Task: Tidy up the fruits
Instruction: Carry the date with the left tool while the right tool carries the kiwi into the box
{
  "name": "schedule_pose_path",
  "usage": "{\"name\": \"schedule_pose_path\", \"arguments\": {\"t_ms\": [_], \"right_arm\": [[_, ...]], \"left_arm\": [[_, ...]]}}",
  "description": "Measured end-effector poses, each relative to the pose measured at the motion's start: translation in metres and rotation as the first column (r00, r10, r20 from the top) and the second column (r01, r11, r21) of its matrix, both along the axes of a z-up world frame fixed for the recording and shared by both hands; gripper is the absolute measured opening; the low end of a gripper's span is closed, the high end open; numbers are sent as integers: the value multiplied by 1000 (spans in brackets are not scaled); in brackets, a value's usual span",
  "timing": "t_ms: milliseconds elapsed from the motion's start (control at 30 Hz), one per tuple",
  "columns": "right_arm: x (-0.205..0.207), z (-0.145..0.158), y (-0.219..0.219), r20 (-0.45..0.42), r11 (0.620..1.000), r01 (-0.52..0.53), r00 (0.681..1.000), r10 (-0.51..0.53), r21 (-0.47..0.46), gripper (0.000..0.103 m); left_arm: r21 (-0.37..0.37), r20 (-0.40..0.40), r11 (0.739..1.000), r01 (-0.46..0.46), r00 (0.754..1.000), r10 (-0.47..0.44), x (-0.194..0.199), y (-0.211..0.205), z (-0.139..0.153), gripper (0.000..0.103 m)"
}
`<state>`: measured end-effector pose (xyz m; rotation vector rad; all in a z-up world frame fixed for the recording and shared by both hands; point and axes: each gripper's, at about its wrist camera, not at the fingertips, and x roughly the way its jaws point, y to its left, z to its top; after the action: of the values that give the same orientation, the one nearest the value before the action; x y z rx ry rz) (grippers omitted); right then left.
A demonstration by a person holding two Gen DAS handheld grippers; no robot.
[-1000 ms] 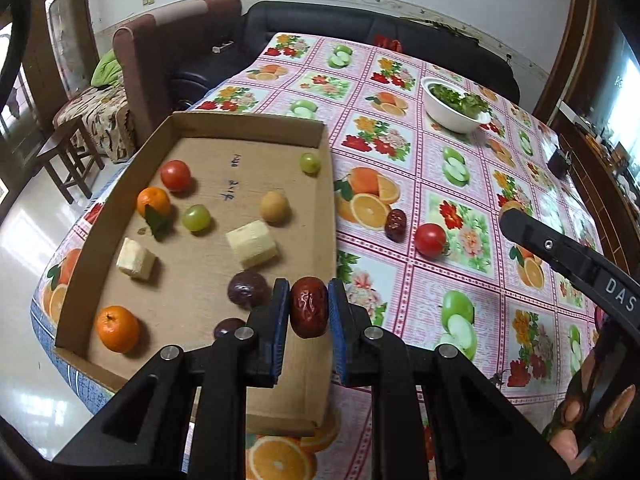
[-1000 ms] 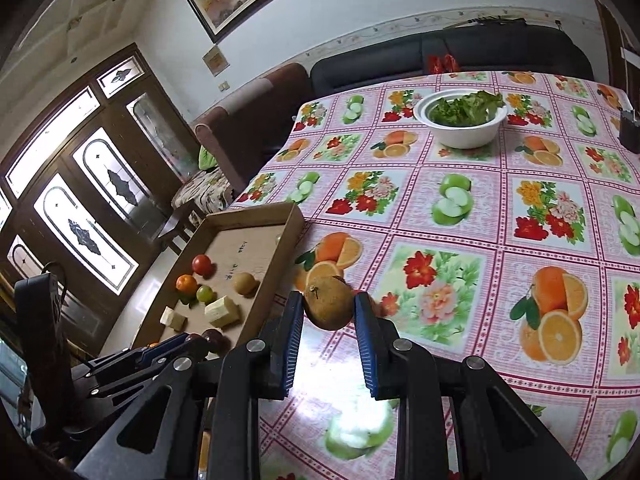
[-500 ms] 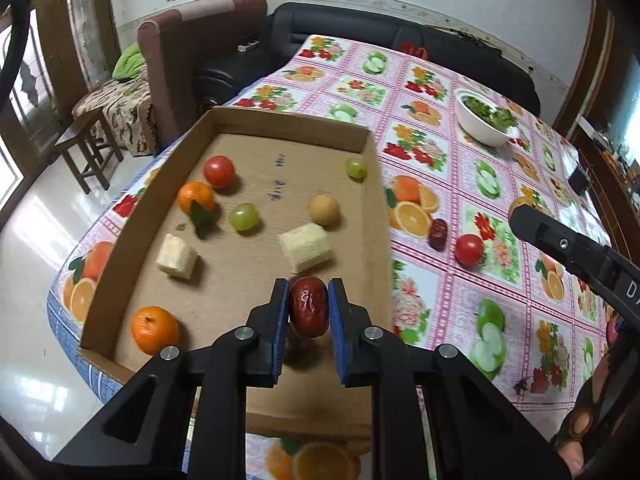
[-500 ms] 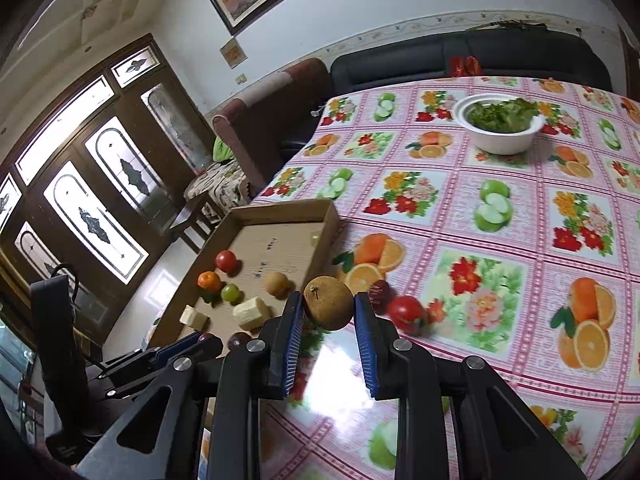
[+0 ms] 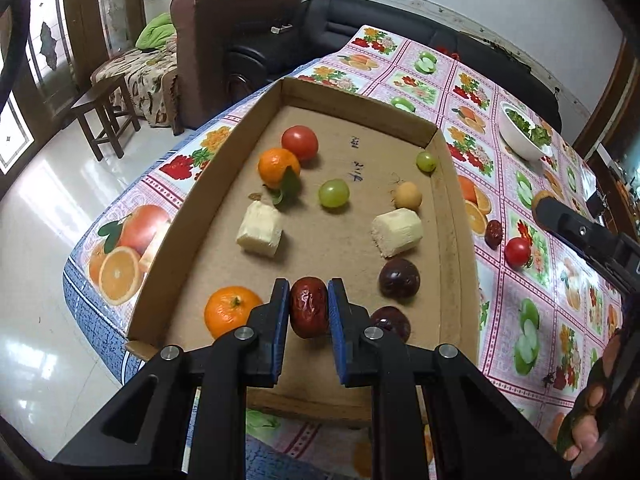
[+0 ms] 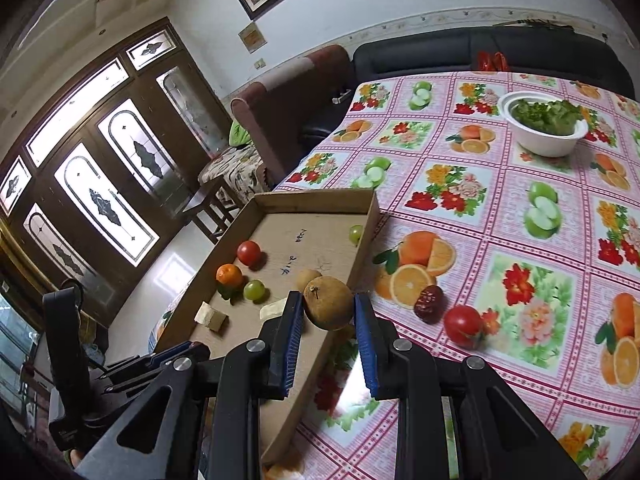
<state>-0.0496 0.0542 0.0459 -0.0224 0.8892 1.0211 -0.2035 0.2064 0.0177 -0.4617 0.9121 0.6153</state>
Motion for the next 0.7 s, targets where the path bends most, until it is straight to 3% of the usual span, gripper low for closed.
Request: {"name": "schedule_pose_path", "arguments": {"t_ms": [700], "right_arm": [[18, -17, 91, 10, 993, -83, 996, 84, -79, 26]], "left_arm": [[-1, -35, 1000, 11, 999, -11, 32, 12, -13, 17]]}}
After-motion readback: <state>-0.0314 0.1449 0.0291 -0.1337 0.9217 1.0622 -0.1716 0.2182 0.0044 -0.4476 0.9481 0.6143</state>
